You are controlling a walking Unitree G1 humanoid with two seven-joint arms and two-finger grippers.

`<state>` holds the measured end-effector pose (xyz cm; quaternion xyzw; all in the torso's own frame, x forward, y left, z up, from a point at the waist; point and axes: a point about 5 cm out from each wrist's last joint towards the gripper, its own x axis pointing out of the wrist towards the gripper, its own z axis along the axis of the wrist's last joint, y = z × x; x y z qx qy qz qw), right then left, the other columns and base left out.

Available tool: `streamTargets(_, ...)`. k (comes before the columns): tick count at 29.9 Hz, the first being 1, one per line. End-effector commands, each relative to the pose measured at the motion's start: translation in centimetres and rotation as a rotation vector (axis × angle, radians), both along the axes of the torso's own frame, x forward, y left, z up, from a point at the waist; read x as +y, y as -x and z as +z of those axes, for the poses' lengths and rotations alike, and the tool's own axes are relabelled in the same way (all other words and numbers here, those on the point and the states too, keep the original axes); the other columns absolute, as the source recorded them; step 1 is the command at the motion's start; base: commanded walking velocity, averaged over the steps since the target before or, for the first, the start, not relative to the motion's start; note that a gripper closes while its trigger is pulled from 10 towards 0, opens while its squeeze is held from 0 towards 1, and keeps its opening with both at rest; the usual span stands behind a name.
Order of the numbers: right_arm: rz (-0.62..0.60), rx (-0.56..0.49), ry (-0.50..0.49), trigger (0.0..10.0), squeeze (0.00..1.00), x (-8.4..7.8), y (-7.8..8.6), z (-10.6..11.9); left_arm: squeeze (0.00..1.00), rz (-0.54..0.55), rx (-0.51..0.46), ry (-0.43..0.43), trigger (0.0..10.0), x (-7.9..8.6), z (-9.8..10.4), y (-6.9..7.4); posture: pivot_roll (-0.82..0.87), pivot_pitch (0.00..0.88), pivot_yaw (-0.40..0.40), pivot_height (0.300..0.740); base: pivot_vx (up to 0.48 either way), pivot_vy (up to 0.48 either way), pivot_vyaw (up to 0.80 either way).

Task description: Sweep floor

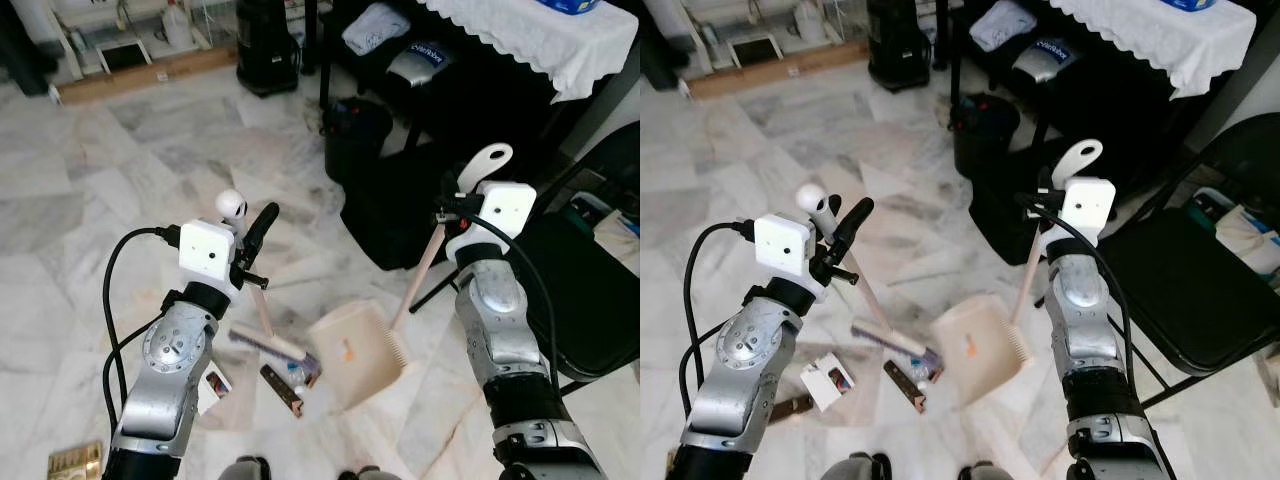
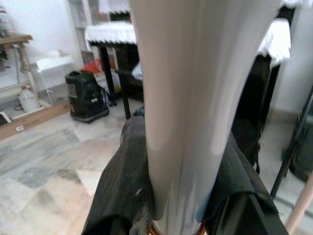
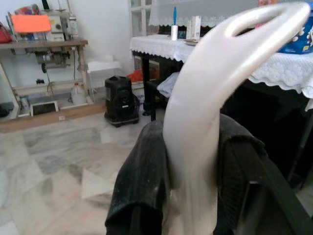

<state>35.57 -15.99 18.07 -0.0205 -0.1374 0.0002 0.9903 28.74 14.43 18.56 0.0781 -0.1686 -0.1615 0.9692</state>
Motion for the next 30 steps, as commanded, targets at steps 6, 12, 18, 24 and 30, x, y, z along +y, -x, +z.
streamTargets(6,-0.026,-0.036,-0.019,10.0,0.0,-1.0,0.2,0.7,0.0,-0.13,0.045,-0.045,10.0,-1.0,-0.4,0.4,-0.01,0.243,-0.031,0.74,0.0,0.0,0.0)
streamTargets(12,-0.048,-0.035,0.009,10.0,0.0,-1.4,0.3,0.6,0.0,-0.152,0.058,-0.068,10.0,-0.4,-0.6,0.2,-0.01,0.264,-0.03,0.74,0.0,0.0,0.0)
streamTargets(18,-0.071,-0.051,0.054,10.0,0.0,-1.9,0.7,0.5,0.0,-0.198,0.057,-0.13,10.0,-0.2,-0.6,-0.2,-0.01,0.301,-0.025,0.74,0.0,0.0,0.0)
streamTargets(24,-0.146,-0.068,0.149,10.0,0.0,-2.7,1.3,0.0,0.0,-0.252,0.071,-0.178,10.0,-0.3,-0.9,0.0,-0.01,0.337,-0.021,0.74,0.0,0.0,0.0)
streamTargets(30,-0.242,-0.082,0.182,10.0,0.0,-3.8,2.1,-0.3,0.0,-0.287,0.084,-0.19,10.0,-0.2,-0.9,0.8,0.0,0.38,-0.013,0.74,0.0,0.0,0.0)
